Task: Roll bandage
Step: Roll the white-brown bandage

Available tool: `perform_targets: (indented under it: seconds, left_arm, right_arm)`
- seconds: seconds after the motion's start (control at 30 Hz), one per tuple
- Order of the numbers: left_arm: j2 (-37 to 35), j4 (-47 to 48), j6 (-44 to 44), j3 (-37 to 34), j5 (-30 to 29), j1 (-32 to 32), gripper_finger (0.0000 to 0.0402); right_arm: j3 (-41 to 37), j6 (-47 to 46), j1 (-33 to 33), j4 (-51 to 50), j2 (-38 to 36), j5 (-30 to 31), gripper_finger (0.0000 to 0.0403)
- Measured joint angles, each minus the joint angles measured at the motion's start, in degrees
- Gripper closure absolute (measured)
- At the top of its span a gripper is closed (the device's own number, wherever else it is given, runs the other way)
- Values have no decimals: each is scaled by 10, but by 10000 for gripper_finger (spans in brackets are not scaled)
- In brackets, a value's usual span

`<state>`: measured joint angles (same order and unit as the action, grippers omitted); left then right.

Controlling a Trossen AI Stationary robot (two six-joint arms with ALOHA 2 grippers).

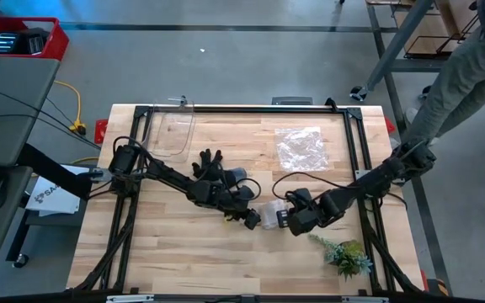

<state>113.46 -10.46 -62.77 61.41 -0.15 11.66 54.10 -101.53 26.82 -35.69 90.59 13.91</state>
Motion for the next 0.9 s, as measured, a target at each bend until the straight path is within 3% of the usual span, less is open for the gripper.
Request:
perform_targets:
  seconds: [0.53, 0.9]
  left_arm:
    - [0, 1, 0, 0, 2, -4, 229]
    - [-1, 5, 31, 0, 26, -19, 229]
  right_arm:
    - [14, 121, -47, 46, 0, 14, 399]
    - [14, 204, -47, 123, 0, 22, 289]
